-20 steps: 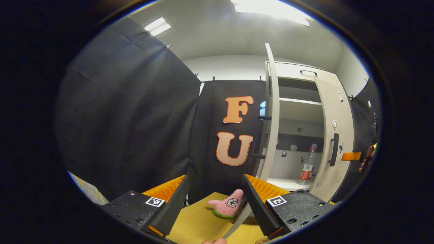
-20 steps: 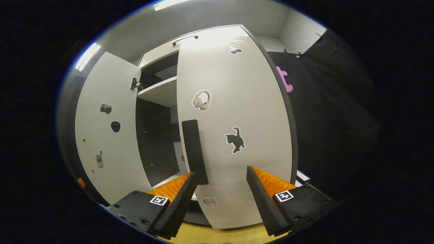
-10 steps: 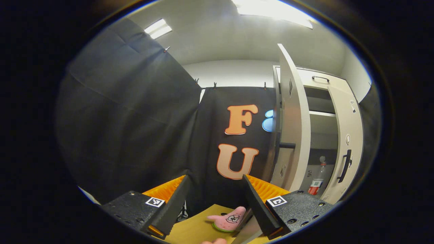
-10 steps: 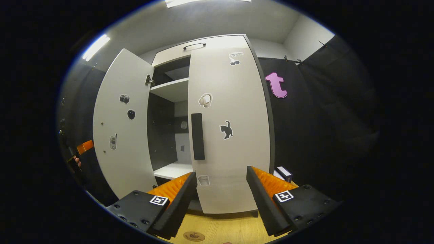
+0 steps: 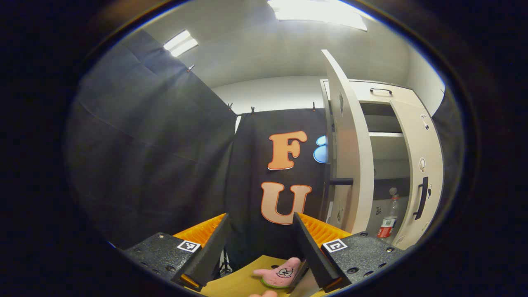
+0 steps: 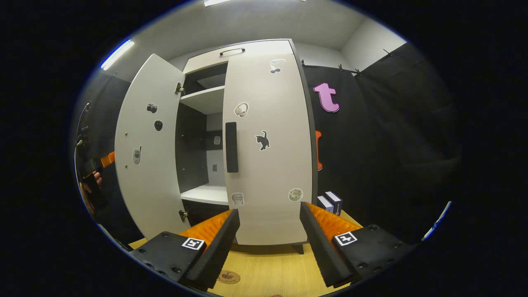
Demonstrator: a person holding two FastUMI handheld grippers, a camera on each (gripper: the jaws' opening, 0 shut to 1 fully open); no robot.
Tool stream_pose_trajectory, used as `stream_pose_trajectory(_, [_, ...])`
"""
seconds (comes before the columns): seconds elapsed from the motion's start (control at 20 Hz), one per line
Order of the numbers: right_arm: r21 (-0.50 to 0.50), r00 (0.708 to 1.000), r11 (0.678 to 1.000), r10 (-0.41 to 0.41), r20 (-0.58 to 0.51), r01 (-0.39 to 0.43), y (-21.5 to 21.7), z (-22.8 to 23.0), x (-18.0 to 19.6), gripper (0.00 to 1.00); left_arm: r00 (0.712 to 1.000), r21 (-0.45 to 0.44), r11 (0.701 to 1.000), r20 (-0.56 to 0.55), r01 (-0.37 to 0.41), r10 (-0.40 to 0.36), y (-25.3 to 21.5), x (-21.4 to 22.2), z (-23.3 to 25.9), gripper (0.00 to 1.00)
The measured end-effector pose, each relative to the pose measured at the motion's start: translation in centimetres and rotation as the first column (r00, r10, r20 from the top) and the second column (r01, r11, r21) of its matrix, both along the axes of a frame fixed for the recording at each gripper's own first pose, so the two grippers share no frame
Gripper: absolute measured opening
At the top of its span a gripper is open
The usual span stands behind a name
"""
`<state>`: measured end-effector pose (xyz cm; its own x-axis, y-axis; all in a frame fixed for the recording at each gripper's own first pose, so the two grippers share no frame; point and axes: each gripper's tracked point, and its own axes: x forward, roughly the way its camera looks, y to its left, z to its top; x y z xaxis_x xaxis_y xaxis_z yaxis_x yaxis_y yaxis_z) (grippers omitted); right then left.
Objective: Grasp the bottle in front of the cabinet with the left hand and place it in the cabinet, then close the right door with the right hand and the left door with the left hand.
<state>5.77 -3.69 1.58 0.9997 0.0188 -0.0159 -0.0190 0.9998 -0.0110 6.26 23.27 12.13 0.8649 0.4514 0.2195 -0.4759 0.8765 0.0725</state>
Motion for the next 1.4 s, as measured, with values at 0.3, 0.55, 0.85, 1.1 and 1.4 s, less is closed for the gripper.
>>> stream_pose_trajectory(0.3, [0.017, 1.000, 1.000, 0.001, 0.018, -0.001, -1.0, 0.8, -0.2, 0.98, 0.999, -0.032, 0.999, -0.020, 0.031, -0.032, -1.6, -0.2, -0.5, 0.91])
stream_pose_trajectory(0.55, [0.013, 1.000, 1.000, -0.011, 0.013, 0.011, -2.3, 0.7, -0.5, 0.98, 0.994, -0.069, 0.992, -0.028, 0.105, -0.107, -4.8, 0.5, -1.0, 0.92])
stream_pose_trajectory(0.85, [0.015, 0.999, 0.999, -0.033, 0.009, 0.032, -3.7, 0.9, -1.1, 0.98, 0.981, -0.108, 0.976, -0.021, 0.189, -0.192, -8.9, 1.7, -2.0, 0.92])
stream_pose_trajectory(1.1, [0.018, 0.997, 0.997, -0.074, 0.014, 0.074, -5.4, 1.3, -1.6, 0.98, 0.957, -0.129, 0.949, 0.008, 0.288, -0.289, -13.2, 3.3, -2.0, 0.92])
stream_pose_trajectory(1.4, [0.036, 0.993, 0.993, -0.114, 0.020, 0.113, -6.9, 1.8, -2.1, 0.98, 0.915, -0.152, 0.908, -0.043, 0.390, -0.400, -17.8, 6.1, -4.3, 0.94])
